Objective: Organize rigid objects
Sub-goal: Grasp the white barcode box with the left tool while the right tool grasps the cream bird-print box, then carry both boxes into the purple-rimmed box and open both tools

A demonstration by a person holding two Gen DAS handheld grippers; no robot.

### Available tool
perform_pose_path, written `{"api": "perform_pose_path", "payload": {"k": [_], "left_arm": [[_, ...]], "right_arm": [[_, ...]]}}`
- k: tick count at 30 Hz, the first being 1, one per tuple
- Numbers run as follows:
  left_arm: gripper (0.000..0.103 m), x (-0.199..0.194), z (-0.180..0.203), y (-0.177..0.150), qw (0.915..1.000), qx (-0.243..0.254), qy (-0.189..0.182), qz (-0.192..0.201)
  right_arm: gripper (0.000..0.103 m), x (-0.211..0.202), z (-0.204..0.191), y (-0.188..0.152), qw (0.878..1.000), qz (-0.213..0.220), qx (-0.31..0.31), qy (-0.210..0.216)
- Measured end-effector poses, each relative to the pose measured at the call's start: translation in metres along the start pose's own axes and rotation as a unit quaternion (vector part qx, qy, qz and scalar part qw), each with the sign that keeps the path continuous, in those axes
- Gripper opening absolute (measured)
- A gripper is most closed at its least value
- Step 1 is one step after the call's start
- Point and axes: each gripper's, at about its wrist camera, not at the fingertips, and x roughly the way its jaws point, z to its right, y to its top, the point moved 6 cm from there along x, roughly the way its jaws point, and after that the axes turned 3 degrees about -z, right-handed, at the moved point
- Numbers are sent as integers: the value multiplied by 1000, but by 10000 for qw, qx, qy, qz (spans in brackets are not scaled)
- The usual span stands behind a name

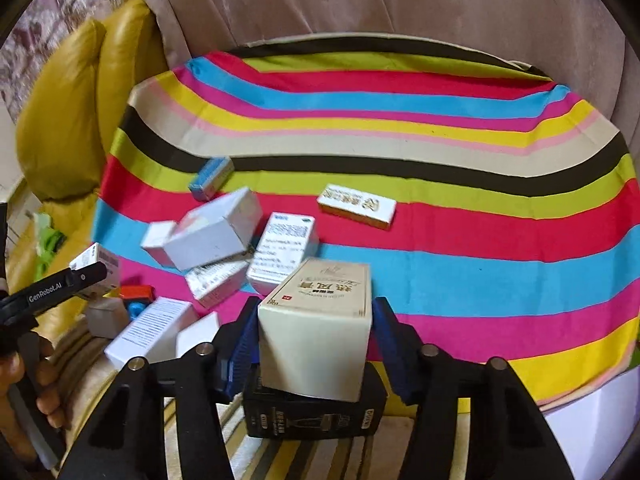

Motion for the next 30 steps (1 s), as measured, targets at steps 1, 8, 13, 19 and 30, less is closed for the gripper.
{"api": "perform_pose_path", "payload": {"k": [1,8,13,19,30], "left_arm": [[75,-7,3,1,9999,68,-19,138],[75,-43,22,1,9947,501,-99,890],[75,-59,40,-10,9901,896,-256,1050],[75,-81,64,-30,9844,1282,-612,1035],[75,-85,111,-89,9723,1928,-1318,110]], "right_arm": [[55,-5,1,0,9999,106,8,37],[55,-39,-9,-1,9966,760,-123,306],[55,-55,-11,-10,9955,845,-183,374],[54,-68,-5,-30,9959,688,-81,575],[52,-63,-3,-68,9984,-11,-226,514]]}}
